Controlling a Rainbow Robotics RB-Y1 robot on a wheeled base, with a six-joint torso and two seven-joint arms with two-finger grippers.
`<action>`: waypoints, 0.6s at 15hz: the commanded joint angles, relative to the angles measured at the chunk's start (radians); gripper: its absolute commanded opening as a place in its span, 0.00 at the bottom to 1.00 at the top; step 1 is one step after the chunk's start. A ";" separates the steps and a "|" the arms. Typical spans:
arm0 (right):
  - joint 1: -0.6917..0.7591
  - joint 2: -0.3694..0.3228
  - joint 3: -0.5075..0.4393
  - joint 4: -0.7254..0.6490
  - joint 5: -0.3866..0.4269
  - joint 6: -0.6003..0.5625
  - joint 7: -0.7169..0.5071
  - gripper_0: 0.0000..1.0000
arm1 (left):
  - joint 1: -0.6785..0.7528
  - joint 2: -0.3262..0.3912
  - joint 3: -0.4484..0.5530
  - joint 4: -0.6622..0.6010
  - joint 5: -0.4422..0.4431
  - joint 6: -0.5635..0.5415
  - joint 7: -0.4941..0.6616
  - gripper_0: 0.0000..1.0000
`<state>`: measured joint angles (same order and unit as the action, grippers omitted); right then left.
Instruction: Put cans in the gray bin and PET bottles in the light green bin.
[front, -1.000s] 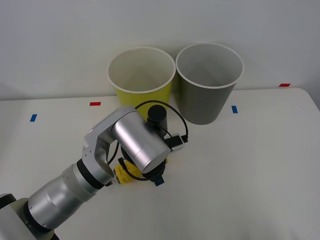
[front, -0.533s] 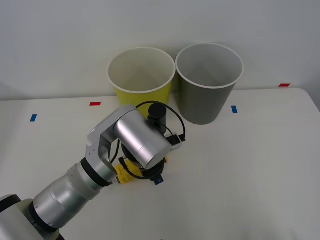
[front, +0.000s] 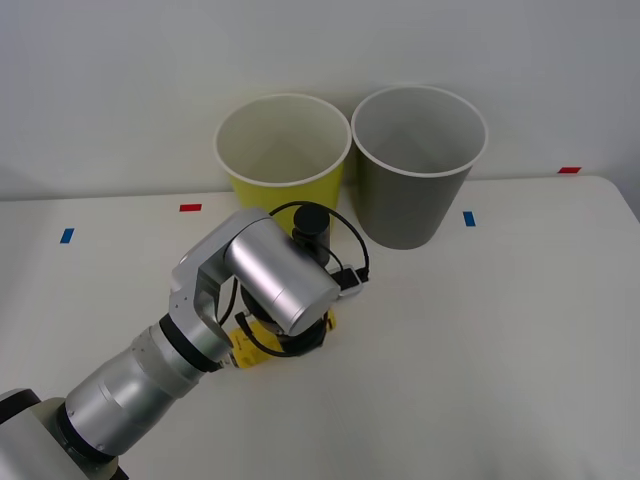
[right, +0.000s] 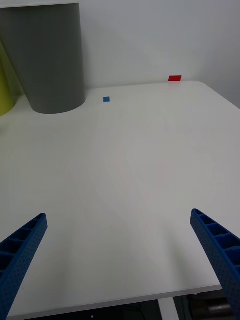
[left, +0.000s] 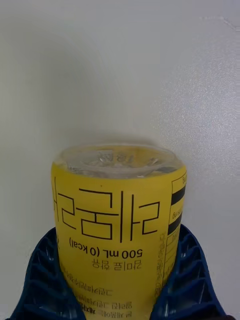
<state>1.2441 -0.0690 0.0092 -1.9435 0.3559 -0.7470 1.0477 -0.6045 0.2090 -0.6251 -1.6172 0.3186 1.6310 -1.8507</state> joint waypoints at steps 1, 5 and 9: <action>0.000 0.000 0.000 0.000 0.000 0.000 0.000 1.00 | 0.000 -0.003 0.001 -0.001 0.013 0.000 0.004 0.00; 0.000 0.000 0.000 0.000 0.000 0.000 0.000 1.00 | 0.000 -0.006 0.018 -0.092 -0.012 0.000 0.016 0.00; 0.000 0.000 0.000 0.000 0.000 0.000 0.000 1.00 | 0.000 0.012 0.022 -0.221 -0.030 0.001 0.048 0.00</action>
<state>1.2441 -0.0690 0.0092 -1.9436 0.3559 -0.7470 1.0477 -0.6044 0.2124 -0.6031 -1.8115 0.2905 1.6309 -1.8127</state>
